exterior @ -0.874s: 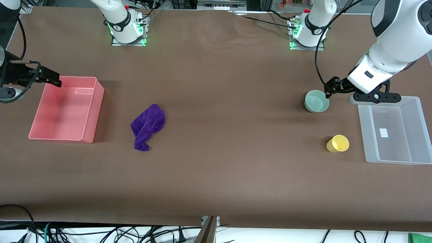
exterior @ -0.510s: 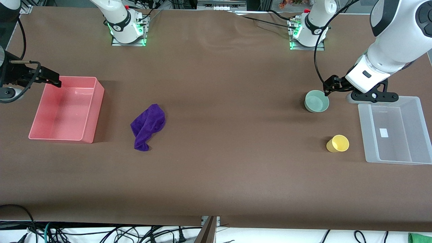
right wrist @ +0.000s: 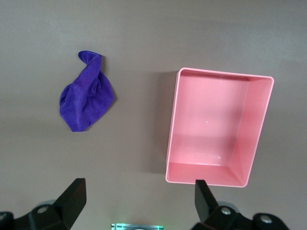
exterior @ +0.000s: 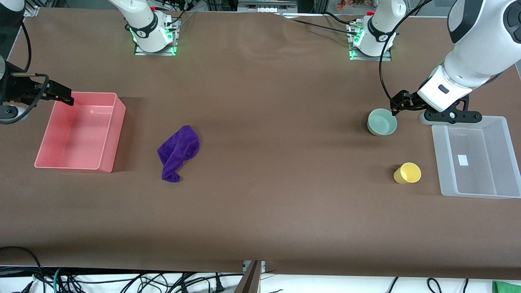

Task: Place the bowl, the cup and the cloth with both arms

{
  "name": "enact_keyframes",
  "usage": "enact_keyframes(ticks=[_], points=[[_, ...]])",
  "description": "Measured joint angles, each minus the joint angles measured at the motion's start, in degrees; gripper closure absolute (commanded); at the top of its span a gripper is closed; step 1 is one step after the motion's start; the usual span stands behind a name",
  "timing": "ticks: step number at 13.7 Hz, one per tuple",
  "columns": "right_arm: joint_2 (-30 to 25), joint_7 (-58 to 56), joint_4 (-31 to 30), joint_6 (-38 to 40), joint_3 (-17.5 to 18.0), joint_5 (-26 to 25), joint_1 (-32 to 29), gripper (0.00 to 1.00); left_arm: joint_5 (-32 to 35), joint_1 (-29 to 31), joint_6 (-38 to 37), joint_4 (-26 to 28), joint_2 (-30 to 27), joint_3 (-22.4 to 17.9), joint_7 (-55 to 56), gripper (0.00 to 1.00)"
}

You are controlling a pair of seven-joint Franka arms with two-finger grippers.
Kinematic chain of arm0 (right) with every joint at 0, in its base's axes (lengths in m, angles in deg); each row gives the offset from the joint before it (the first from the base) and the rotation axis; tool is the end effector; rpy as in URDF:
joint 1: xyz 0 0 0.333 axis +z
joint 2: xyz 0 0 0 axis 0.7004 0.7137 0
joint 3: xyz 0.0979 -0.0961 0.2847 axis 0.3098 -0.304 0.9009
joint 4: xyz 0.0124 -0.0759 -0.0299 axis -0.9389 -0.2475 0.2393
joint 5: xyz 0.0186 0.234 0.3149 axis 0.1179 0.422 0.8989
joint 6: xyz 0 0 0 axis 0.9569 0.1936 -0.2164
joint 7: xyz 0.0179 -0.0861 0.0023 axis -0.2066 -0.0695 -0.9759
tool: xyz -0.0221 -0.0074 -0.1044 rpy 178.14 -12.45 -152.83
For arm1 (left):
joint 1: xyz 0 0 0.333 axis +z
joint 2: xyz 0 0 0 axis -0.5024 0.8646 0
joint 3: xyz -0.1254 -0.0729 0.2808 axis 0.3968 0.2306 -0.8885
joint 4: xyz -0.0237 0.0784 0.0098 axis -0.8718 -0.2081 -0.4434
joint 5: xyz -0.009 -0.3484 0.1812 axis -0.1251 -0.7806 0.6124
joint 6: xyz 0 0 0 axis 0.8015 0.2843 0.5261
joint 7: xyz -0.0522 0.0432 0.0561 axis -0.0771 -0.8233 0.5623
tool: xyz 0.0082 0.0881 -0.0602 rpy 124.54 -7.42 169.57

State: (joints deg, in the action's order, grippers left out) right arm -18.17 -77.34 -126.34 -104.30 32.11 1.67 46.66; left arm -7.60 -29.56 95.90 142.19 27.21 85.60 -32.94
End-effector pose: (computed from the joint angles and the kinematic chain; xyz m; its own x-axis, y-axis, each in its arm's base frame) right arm 0.5815 0.0057 0.6026 0.9909 0.0576 -0.1216 0.0616 -0.9977 0.0294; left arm 0.5501 -0.0966 0.5344 0.9990 -0.0242 -0.0380 -0.0245 -0.9997 -0.0060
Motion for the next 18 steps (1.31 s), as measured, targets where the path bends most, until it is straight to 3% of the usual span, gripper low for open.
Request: enact_keyframes(ticks=[18], points=[[2.0,0.0,0.0,-1.7,0.2,0.0,0.8,0.00,0.0,1.2,-4.9,0.1,1.6,-0.7,-0.2,0.00]])
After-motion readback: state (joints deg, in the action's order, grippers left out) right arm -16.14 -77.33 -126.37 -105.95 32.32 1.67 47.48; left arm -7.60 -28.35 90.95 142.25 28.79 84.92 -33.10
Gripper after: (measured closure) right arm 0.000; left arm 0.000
